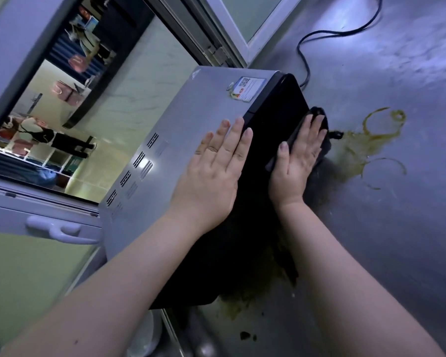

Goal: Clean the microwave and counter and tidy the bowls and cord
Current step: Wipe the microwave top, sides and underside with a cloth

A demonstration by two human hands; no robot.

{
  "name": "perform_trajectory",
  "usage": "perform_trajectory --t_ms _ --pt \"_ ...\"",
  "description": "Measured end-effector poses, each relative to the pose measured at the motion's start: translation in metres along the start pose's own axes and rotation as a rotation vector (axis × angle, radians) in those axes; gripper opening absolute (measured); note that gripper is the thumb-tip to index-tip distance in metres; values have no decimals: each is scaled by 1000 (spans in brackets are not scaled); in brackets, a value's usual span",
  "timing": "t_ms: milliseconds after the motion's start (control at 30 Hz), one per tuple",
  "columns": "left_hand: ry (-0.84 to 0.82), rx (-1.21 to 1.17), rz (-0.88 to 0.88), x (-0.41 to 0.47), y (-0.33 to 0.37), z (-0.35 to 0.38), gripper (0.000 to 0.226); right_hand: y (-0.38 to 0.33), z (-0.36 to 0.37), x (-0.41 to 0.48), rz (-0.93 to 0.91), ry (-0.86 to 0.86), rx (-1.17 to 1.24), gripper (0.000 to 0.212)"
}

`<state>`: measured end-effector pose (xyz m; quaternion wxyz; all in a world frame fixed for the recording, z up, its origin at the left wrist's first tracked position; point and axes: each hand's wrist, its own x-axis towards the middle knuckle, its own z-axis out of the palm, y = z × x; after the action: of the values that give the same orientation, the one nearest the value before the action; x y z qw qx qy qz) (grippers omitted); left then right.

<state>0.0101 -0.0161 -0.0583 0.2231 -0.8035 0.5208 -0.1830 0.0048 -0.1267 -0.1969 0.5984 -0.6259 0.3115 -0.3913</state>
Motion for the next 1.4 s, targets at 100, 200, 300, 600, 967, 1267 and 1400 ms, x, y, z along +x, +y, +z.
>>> perform_trajectory --t_ms 100,200,300,600,967,1267,1400 --pt "3 -31 -3 2 -1 -1 67 -5 4 -6 46 51 16 65" --pt "-20 -98 1 4 -2 -1 63 -10 18 -68 21 -10 19 66" --pt "-58 -204 -10 5 -4 -3 62 -11 30 -169 -65 -196 -7 70" --pt "-71 -595 -231 4 -7 -15 65 2 31 -202 17 -248 -12 72" --pt "-172 -585 -235 8 -10 -14 61 19 2 -31 210 -30 46 63" --pt "-92 -871 -336 8 -10 -17 50 10 19 -240 5 -482 0 78" --pt "-85 -915 -342 8 -11 -17 50 29 21 -235 -133 -445 -79 80"
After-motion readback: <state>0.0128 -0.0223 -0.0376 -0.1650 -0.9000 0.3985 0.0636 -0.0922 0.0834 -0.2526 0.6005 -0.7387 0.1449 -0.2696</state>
